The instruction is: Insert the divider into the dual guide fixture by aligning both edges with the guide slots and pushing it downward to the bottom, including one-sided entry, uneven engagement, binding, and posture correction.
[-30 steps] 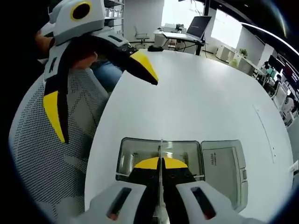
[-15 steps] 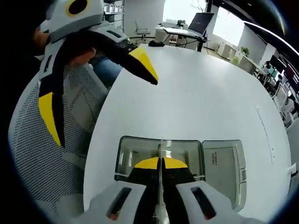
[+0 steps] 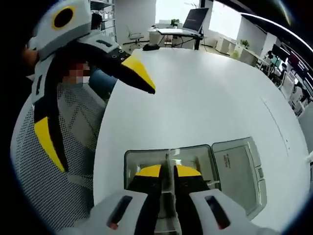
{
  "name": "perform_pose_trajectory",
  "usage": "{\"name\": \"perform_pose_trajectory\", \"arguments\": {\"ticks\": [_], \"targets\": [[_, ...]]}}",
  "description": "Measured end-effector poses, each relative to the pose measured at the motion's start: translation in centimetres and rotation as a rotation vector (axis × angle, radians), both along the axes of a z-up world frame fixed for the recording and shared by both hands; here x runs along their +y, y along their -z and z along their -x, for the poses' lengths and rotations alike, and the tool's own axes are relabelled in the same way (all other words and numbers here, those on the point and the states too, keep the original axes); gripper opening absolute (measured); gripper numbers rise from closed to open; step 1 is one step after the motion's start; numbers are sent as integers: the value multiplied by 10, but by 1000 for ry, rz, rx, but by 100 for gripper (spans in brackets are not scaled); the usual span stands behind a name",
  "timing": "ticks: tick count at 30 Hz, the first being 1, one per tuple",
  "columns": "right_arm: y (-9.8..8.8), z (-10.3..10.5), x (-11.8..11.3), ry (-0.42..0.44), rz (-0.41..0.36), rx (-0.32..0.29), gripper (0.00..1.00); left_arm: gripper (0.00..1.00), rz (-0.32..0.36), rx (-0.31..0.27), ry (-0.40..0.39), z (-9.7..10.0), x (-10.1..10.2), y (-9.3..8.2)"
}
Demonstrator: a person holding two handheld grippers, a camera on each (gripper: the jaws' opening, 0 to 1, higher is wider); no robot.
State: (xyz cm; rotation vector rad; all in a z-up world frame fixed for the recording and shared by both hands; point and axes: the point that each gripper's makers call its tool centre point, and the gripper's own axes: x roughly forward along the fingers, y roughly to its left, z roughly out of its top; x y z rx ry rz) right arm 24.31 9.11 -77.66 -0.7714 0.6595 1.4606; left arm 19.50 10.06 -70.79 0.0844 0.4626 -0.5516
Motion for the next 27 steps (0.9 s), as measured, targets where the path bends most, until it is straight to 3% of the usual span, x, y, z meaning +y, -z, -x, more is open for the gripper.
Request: {"name": "perform_pose_trajectory", "arguments": {"ticks": [7,12,18,22,27], "targets": [[-22,-7,-14,138,-111,23,13,70,-6,14,19,2,-3,4],[-37,-3,-37,269,-204,43,19,70,-7,20,34,2,-7,5],[-46,10,-58,329,-244,31,21,70,16,12,46,3,-10,2],[-58,15,-65,385,-315,60,22,70,22,-16,40,0,-11,-3],[-64,16,-82,422,-325,39,29,71,23,-21,32,2,-8,-7]]}}
